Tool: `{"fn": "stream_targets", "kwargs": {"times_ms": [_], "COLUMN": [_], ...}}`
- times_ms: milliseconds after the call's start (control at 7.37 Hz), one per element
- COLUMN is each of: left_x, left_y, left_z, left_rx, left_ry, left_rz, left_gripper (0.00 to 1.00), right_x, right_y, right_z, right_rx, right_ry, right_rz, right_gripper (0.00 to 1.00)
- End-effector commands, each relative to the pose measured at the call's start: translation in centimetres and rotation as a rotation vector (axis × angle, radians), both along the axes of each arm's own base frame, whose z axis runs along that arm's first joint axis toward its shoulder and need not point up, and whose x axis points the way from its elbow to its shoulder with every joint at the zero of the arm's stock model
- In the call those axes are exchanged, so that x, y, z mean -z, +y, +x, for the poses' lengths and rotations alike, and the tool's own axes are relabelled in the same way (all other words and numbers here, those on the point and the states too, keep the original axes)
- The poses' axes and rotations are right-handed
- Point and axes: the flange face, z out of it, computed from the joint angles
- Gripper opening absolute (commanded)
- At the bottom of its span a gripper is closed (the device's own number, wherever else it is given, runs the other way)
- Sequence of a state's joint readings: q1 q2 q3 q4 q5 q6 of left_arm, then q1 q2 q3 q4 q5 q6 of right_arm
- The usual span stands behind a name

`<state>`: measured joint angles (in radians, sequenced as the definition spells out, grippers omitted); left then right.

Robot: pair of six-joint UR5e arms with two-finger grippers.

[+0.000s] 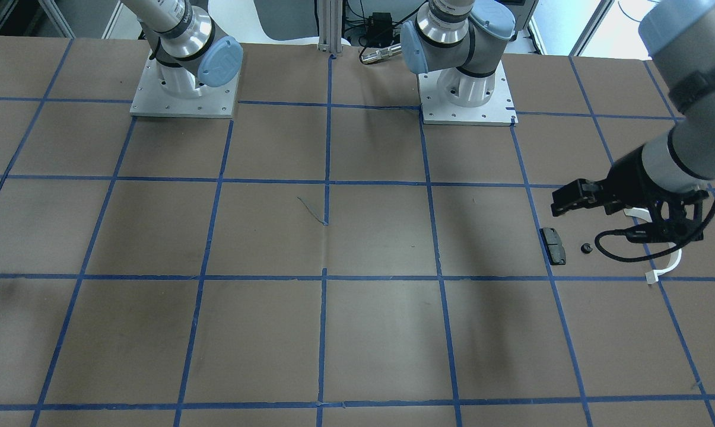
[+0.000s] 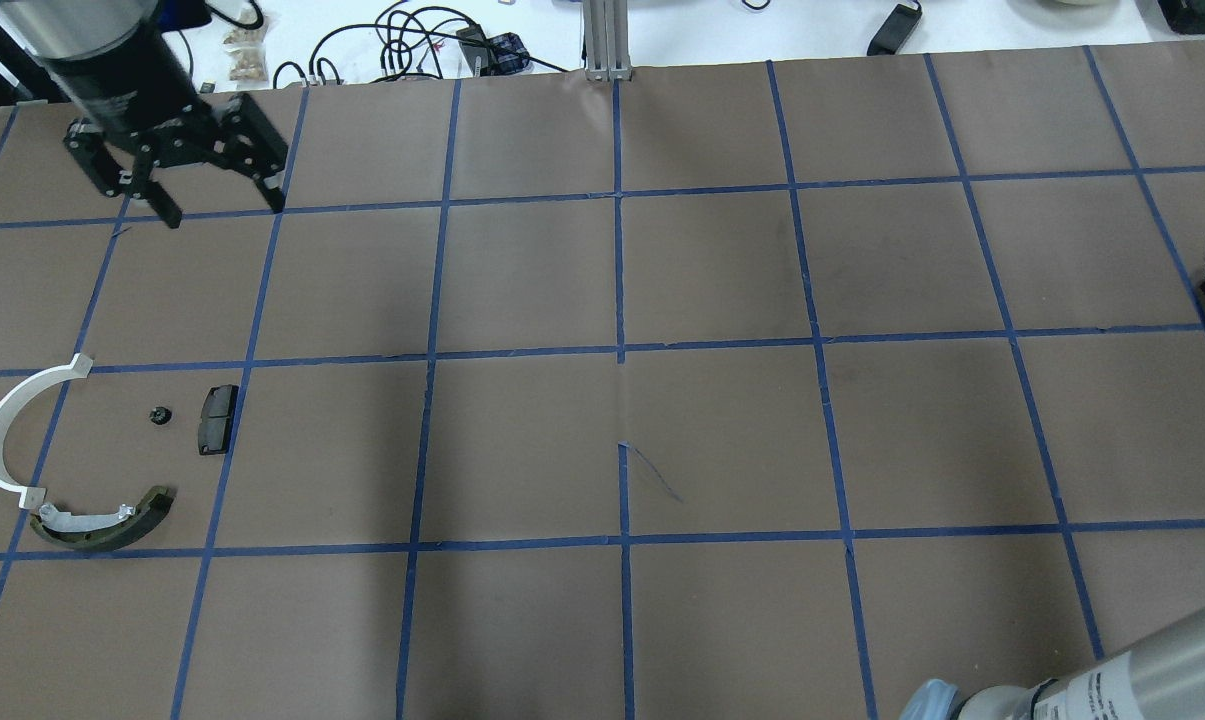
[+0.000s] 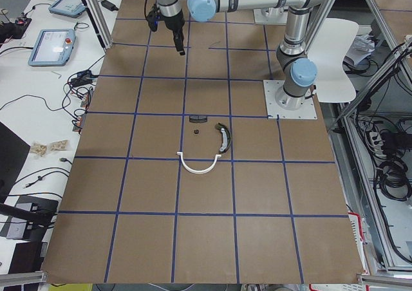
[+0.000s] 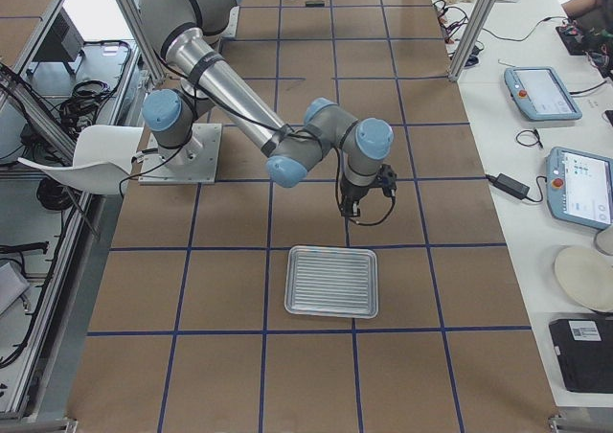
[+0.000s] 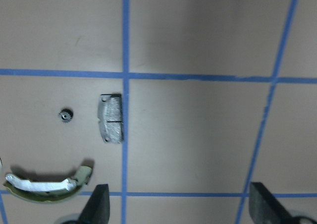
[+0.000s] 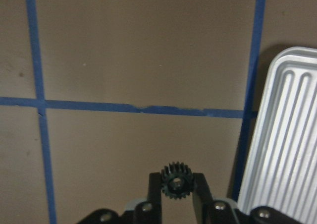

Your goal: Place bearing gear from tray to pile

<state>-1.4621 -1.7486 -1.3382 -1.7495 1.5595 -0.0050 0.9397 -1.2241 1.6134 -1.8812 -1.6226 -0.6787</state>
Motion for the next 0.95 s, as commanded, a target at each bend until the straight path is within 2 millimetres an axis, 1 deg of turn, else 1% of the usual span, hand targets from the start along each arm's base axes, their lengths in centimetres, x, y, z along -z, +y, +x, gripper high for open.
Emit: {"fn": "stream_targets", "kwargs": {"times_ms": [0, 136, 271, 407, 543, 678, 814], "left_x": [-4.9, -5.4, -4.8, -3.7, -2.7, -2.2, -2.8], "left_y": [3.4, 4.7, 5.5, 5.5, 5.2, 6.5, 6.8], "left_z": [-6.6, -6.8, -6.8, -6.7, -6.5, -6.5, -6.2], "left_rx": [-0.005, 0.034, 0.048, 0.055, 0.073, 0.088, 0.091], "left_ry": [-0.007, -0.016, -0.018, -0.019, -0.019, -0.017, -0.015], "left_rz": [-0.085, -0.096, -0.103, -0.168, -0.240, -0.240, -0.252], "left_gripper": [1.00, 1.00, 0.94, 0.94, 0.95, 0.95, 1.00], "right_x": [-2.0, -2.1, -3.1, -4.9, -4.3, -3.5, -2.5], "right_y": [-1.4, -1.3, -1.5, -0.8, -0.4, 0.4, 0.9], "right_z": [8.3, 11.6, 16.3, 21.1, 27.4, 34.3, 40.4], "right_rx": [0.067, 0.114, 0.096, 0.172, 0.191, 0.229, 0.289], "right_ry": [-0.006, -0.036, -0.023, -0.013, -0.005, 0.009, 0.001], "right_rz": [-0.005, 0.015, 0.017, 0.009, 0.017, 0.027, 0.018], "right_gripper": [0.00, 0.00, 0.00, 0.00, 0.00, 0.00, 0.00]}}
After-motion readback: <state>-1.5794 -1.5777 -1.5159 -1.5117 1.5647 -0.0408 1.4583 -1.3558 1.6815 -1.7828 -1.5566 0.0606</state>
